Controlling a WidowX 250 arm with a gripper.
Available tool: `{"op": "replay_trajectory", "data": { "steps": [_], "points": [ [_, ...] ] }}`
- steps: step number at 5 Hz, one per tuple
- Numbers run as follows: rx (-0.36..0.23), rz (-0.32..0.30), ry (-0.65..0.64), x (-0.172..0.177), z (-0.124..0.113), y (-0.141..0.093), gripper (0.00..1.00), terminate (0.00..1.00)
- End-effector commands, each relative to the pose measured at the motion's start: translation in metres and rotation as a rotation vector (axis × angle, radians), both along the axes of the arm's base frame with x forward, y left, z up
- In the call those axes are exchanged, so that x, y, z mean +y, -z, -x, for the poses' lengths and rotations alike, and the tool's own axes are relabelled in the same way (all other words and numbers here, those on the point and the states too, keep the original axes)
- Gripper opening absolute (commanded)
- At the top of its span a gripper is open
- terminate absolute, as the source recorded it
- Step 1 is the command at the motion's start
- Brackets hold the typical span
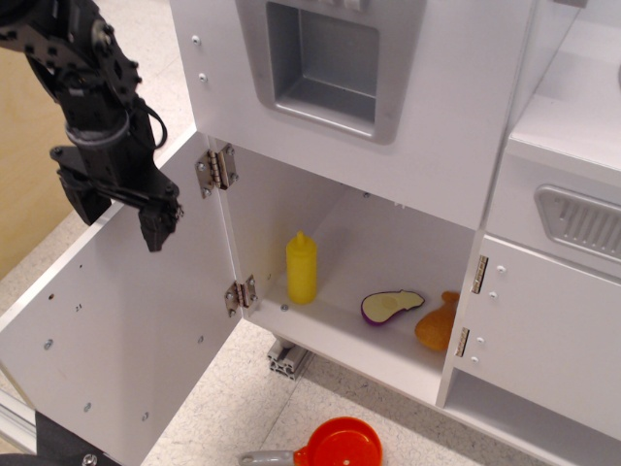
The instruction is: Close low fridge
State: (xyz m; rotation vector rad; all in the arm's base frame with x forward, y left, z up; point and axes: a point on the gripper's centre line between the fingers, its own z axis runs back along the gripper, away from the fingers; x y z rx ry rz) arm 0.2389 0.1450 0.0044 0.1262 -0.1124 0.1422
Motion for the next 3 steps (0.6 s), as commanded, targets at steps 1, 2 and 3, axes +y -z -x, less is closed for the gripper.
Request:
{"op": "replay_trajectory", "data": {
  "steps": [1, 2, 3],
  "points": [
    [-0.035, 0.012, -0.026, -0.019, -0.007, -0.003, 1.0, 0.0],
    [-0.034, 0.011, -0.073, -0.036, -0.014, -0.002, 1.0, 0.0],
    [-0.041, 0.016, -0.086, -0.05, -0.018, 0.0, 1.0, 0.0]
  ]
}}
